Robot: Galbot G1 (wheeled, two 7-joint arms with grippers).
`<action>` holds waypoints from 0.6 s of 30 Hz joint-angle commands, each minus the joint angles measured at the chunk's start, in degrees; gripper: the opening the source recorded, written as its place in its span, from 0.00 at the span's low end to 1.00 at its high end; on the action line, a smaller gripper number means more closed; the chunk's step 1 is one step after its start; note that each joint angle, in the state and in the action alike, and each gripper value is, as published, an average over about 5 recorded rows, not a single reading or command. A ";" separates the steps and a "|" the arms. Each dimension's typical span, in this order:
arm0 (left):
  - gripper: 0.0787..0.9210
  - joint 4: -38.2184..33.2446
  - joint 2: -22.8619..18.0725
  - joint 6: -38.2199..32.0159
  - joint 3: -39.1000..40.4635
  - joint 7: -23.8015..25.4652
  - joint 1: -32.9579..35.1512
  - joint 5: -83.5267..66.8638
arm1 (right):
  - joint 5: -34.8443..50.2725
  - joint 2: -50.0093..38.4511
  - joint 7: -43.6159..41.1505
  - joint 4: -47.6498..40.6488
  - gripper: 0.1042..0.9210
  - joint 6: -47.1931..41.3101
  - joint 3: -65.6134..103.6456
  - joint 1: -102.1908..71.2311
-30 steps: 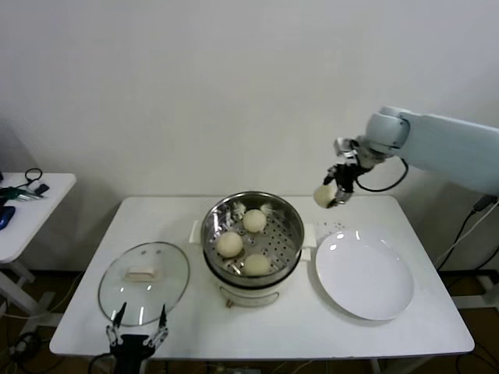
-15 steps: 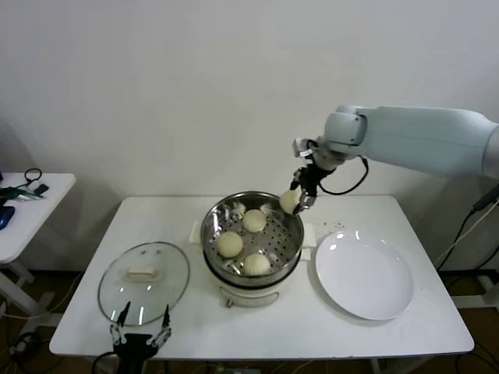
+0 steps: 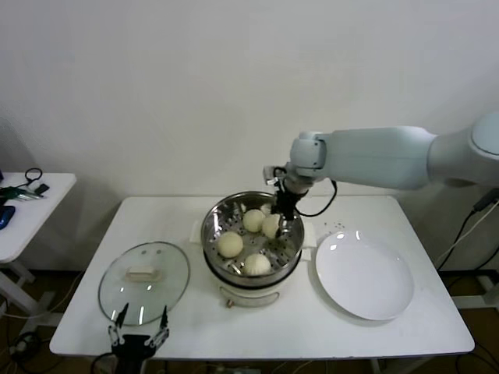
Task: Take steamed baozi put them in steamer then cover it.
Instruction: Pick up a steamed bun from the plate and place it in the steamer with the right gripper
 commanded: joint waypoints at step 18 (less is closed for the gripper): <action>0.88 0.56 0.15 0.25 0.09 0.07 -0.55 0.05 | -3.42 0.50 -1.12 0.18 0.86 -1.01 -0.22 -1.89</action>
